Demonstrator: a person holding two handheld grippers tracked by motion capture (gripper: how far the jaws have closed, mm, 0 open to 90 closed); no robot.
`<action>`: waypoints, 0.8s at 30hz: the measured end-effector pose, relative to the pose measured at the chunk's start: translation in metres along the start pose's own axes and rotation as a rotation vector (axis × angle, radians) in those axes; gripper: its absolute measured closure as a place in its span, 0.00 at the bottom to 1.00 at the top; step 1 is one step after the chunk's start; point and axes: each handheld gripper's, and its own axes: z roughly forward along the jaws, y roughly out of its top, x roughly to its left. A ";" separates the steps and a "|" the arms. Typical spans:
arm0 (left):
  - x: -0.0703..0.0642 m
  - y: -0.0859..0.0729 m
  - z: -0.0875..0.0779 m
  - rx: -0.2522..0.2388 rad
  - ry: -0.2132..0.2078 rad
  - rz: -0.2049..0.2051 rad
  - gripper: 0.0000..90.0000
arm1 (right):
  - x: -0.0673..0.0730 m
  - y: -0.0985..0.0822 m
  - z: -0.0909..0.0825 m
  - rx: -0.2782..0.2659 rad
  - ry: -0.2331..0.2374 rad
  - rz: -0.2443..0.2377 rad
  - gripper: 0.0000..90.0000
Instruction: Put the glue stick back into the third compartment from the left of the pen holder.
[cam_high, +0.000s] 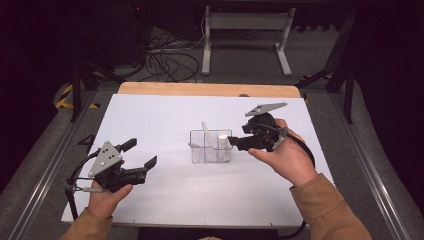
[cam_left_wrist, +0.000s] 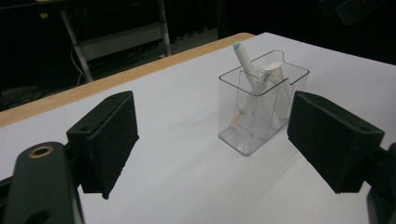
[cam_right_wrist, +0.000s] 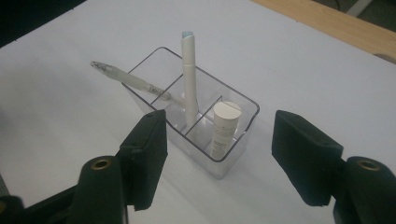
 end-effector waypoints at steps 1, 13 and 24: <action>0.000 0.000 0.000 -0.002 0.002 -0.001 0.19 | 0.000 -0.002 -0.002 -0.012 0.007 -0.006 0.40; -0.001 -0.001 -0.002 -0.003 0.003 0.001 0.19 | -0.003 -0.031 -0.016 -0.150 0.042 -0.051 0.37; -0.008 -0.001 -0.007 -0.012 -0.004 0.005 0.18 | -0.014 -0.070 -0.022 -0.274 0.070 -0.095 0.31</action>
